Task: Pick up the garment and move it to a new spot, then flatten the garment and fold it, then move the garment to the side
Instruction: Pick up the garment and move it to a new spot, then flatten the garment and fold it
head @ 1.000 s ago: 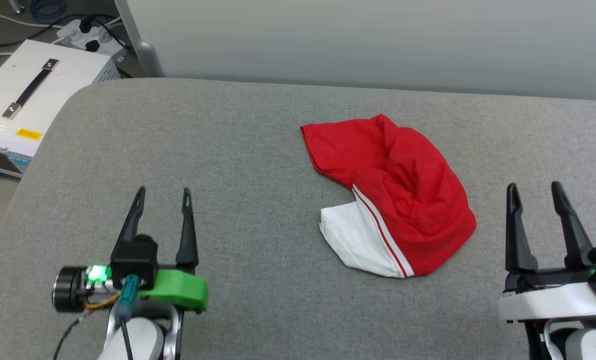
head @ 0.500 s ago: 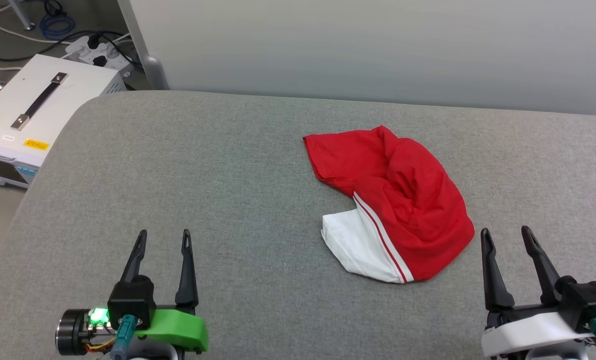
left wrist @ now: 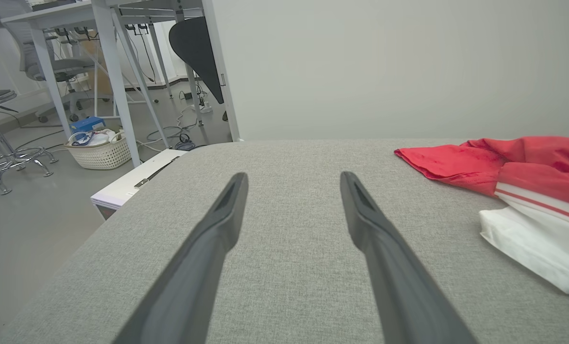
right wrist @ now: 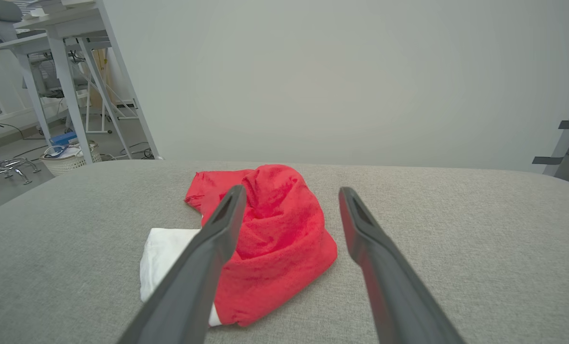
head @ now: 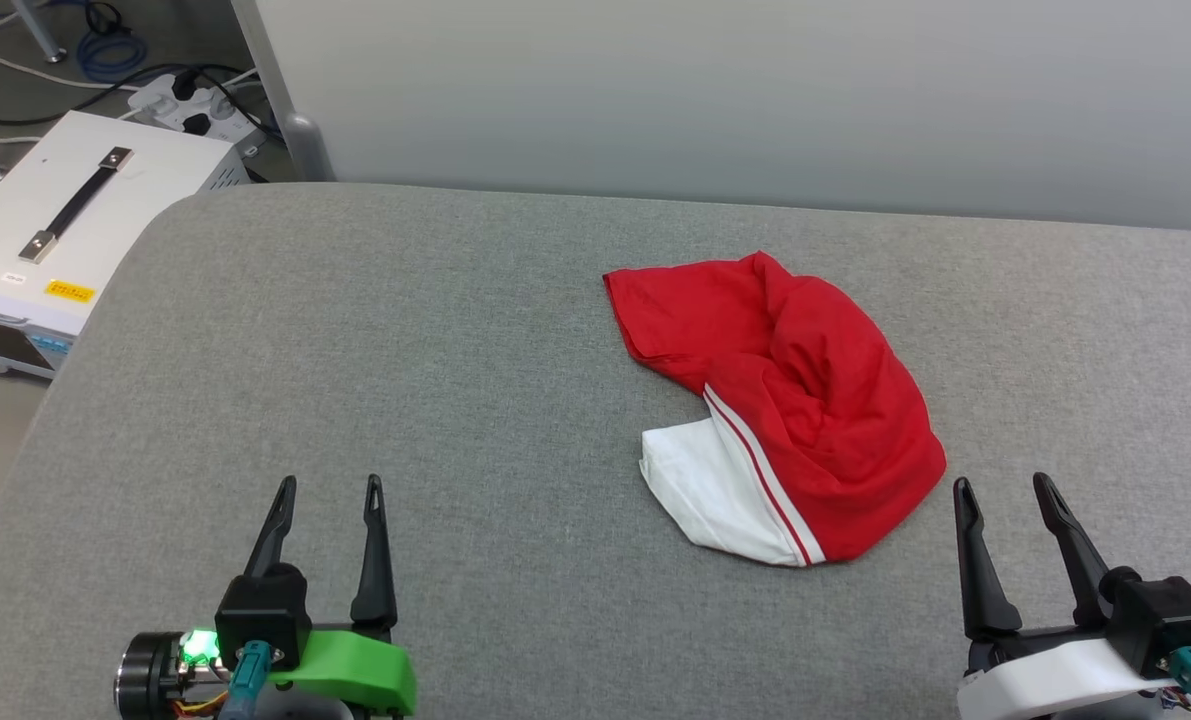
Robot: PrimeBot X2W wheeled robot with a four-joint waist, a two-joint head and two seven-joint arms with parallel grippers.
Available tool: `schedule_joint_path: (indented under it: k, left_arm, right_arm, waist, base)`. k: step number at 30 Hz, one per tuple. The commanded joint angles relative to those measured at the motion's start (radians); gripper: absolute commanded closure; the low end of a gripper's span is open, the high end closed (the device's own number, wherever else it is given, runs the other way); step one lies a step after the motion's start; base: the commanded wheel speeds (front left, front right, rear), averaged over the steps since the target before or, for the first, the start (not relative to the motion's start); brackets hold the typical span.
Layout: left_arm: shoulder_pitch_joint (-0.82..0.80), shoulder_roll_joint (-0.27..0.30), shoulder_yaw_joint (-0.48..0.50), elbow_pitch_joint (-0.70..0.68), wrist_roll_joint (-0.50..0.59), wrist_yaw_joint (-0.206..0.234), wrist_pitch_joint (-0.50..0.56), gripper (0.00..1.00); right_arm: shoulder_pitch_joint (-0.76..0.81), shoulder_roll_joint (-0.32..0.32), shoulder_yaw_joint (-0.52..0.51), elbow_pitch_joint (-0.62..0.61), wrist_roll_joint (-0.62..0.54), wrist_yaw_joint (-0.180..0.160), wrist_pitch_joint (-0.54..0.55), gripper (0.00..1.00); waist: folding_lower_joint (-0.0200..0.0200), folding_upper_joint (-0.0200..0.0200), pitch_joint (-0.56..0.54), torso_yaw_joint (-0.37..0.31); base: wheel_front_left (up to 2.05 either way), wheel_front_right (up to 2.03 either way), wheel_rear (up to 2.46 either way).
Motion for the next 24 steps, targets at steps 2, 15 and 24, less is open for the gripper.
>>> schedule_joint_path:
  k: [2,15,24]
  left_arm:
    - [0.015,-0.012,0.011,0.004,0.014,-0.011,-0.006,0.00]
    - [-0.133,-0.002,0.038,0.015,0.044,-0.106,-0.006,0.00]
    - [-0.454,0.043,-0.027,0.055,0.034,-0.221,-0.006,0.00]
  right_arm:
    - [0.005,-0.001,0.001,0.003,-0.003,-0.001,-0.002,0.00]
    - [-0.030,-0.001,-0.008,-0.012,-0.001,-0.001,-0.002,0.00]
    - [-0.076,-0.001,-0.009,-0.033,0.002,-0.001,-0.002,0.00]
  waist:
    - [0.0000,0.0000,0.000,0.000]
    - [0.0000,0.0000,0.032,-0.011]
    - [0.0000,0.0000,0.088,-0.036]
  base:
    - [0.00,0.00,0.00]
    - [0.00,0.00,0.00]
    - [0.00,0.00,0.00]
